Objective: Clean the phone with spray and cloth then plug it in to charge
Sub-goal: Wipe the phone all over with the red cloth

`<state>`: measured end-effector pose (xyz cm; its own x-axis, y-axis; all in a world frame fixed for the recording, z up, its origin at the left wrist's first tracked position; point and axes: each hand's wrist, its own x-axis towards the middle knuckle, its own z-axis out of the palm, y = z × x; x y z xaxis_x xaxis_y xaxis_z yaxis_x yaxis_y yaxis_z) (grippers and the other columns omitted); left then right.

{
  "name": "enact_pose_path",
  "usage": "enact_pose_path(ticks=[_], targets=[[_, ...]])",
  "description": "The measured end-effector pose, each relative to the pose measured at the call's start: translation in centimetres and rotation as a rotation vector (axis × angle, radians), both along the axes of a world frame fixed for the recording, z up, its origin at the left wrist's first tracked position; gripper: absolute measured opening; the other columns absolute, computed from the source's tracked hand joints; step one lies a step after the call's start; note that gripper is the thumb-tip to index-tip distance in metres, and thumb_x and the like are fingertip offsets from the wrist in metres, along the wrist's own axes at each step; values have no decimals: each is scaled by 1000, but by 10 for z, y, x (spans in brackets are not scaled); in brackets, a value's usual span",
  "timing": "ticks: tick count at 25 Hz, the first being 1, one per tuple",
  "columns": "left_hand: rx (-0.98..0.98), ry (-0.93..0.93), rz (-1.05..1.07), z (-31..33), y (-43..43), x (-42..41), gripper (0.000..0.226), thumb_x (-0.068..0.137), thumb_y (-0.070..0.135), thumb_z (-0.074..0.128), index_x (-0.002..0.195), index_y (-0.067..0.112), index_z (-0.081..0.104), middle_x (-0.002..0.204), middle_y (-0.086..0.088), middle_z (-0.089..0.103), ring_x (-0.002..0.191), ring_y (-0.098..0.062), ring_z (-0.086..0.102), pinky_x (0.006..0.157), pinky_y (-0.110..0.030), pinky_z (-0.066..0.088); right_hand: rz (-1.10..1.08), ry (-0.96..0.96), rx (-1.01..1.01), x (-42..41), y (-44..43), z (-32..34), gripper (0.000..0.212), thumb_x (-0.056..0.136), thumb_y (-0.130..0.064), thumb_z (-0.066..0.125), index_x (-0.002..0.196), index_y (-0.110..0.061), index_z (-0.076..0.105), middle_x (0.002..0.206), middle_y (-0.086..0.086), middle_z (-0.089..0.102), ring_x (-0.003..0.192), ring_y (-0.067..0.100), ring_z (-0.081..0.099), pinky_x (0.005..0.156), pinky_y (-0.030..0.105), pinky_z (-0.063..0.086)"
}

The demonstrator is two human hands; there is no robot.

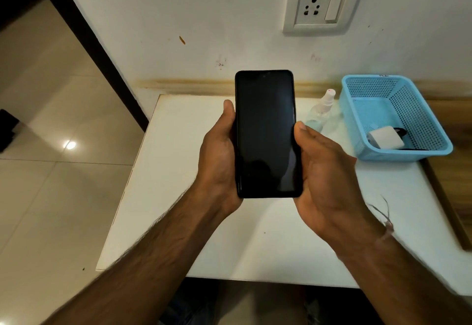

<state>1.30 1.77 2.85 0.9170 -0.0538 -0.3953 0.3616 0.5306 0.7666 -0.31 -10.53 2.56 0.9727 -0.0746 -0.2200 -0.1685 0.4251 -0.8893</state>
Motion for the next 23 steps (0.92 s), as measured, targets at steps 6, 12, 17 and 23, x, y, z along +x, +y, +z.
enact_pose_path(ticks=[6, 12, 17, 23], targets=[[180, 87, 56, -17, -2, 14, 47, 106, 51, 35, 115, 23, 72, 106, -4, 78, 99, -28, 75, 93, -50, 58, 33, 145, -41, 33, 4, -28, 29, 100, -30, 45, 93, -21, 72, 106, 9, 72, 99, 30, 68, 88, 47, 54], [198, 151, 71, -42, -4, 21, 42, 104, 49, 38, 117, 21, 67, 111, -7, 76, 99, -30, 74, 84, -44, 61, 8, 175, -296, 45, 2, -62, 24, 99, -23, 44, 95, -27, 68, 93, -6, 73, 93, 23, 68, 81, 41, 57], [271, 165, 71, -61, -5, 27, 47, 104, 49, 38, 133, 14, 54, 124, -11, 69, 106, -29, 71, 77, -41, 62, 6, 170, -598, 47, -3, -78, 18, 96, -26, 46, 112, -28, 53, 111, -2, 63, 101, 16, 61, 85, 36, 54], [491, 92, 106, -70, -10, 27, 45, 106, 49, 32, 129, 17, 55, 126, -3, 63, 110, -20, 63, 81, -32, 53, 17, 57, -837, 45, -8, -82, 22, 94, -20, 55, 116, -23, 57, 107, -8, 59, 97, 12, 58, 79, 22, 50]])
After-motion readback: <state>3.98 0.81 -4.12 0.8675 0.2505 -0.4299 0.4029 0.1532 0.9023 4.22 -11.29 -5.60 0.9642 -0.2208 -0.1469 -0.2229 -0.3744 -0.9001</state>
